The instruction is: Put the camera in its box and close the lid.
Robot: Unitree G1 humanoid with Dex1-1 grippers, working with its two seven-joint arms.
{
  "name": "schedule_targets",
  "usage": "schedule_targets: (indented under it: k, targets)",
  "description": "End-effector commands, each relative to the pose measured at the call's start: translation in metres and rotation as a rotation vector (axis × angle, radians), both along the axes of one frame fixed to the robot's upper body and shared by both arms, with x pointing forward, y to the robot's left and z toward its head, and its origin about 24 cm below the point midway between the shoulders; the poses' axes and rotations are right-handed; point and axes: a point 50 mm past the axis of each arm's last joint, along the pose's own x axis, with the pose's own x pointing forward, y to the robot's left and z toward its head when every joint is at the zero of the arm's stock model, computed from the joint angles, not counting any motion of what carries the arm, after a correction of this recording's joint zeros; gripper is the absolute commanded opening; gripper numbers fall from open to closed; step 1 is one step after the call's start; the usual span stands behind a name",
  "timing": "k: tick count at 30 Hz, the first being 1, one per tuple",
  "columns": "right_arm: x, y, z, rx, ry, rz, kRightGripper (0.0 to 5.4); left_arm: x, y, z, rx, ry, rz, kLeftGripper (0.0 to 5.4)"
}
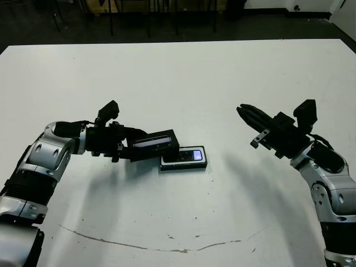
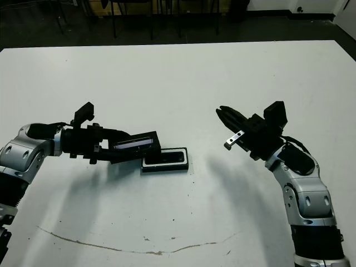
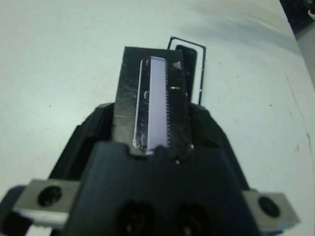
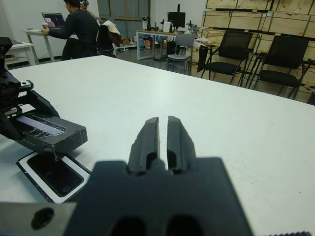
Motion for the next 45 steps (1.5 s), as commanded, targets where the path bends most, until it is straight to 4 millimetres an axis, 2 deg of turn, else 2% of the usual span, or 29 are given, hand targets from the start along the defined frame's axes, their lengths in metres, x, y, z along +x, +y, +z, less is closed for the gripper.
schedule_targets:
  k: [1, 9, 29, 37, 45]
  targets:
    - [0.0, 0.0, -0.001, -0.023, 0.006, 0.0, 0.0, -0.004, 0.003, -0.009, 0.005, 0.037, -0.001, 2.76]
    - [-0.001, 0.0, -0.003, -0.017, 0.02, -0.002, 0.0, -0.006, -0.008, -0.017, 0.006, 0.069, -0.046, 2.76]
    - [-0.002, -0.002, -0.006, -0.016, 0.016, -0.006, 0.0, 0.001, -0.061, -0.046, 0.016, 0.199, -0.198, 2.76]
    - [-0.002, -0.003, -0.007, -0.028, 0.012, -0.006, 0.0, 0.002, -0.073, -0.054, 0.07, 0.16, -0.202, 2.75]
    - [-0.002, -0.003, -0.007, -0.023, 0.007, 0.001, 0.0, 0.003, -0.091, -0.055, 0.2, 0.102, -0.285, 2.75]
